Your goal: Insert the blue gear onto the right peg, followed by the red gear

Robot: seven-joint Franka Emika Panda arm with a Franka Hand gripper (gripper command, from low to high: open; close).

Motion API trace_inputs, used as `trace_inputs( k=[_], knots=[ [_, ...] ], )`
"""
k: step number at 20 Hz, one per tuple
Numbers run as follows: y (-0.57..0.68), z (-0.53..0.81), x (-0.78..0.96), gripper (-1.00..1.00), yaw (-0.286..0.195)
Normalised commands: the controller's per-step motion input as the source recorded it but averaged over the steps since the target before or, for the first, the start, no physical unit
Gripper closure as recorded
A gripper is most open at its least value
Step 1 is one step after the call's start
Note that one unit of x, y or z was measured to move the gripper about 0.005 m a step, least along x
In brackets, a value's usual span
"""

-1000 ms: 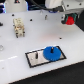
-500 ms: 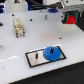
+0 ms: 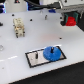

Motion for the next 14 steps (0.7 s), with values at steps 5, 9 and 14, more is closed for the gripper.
trace_inputs(
  k=[5, 9, 14],
  knots=[
    [-0.32, 0.14, 0.76, 1.0, 0.0],
    [-0.34, 0.13, 0.76, 1.0, 0.0],
    [-0.4, 0.11, 0.61, 1.0, 0.0]
  ],
)
